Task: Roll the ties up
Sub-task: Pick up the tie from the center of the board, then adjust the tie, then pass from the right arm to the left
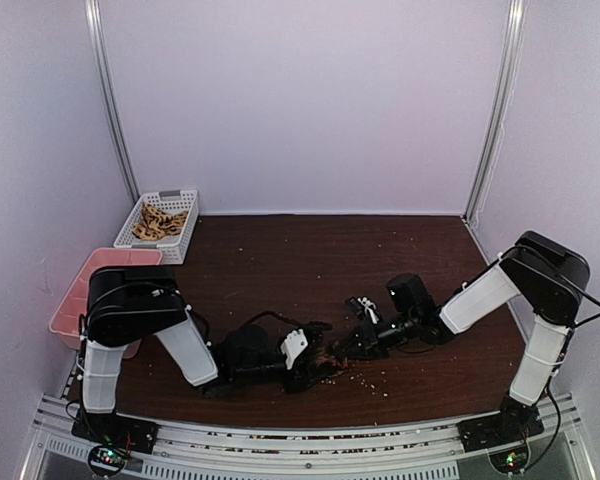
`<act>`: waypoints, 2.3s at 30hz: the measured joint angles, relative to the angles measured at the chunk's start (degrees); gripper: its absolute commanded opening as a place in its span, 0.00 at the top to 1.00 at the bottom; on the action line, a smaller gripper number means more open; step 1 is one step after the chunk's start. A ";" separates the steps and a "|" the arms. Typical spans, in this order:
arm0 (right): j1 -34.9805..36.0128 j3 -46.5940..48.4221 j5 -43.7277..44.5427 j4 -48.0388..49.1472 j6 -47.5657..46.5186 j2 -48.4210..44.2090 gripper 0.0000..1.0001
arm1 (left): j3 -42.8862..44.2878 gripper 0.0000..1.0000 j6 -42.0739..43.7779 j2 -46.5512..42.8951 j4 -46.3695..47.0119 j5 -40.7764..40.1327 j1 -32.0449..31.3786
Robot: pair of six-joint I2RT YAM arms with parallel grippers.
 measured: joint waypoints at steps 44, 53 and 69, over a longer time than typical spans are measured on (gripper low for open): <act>3.19 -4.85 7.21 -3.50 -6.45 -10.84 1.00 | 8.09 0.68 6.78 -0.52 -13.53 -8.33 -4.33; 3.28 -4.70 7.43 -4.31 -6.38 -13.11 1.00 | 1.46 0.02 5.20 -7.80 -14.08 -9.68 -4.31; -4.22 -5.64 6.73 0.24 -1.77 -23.50 1.00 | 1.18 0.02 -13.97 -34.88 -41.92 -21.81 -1.27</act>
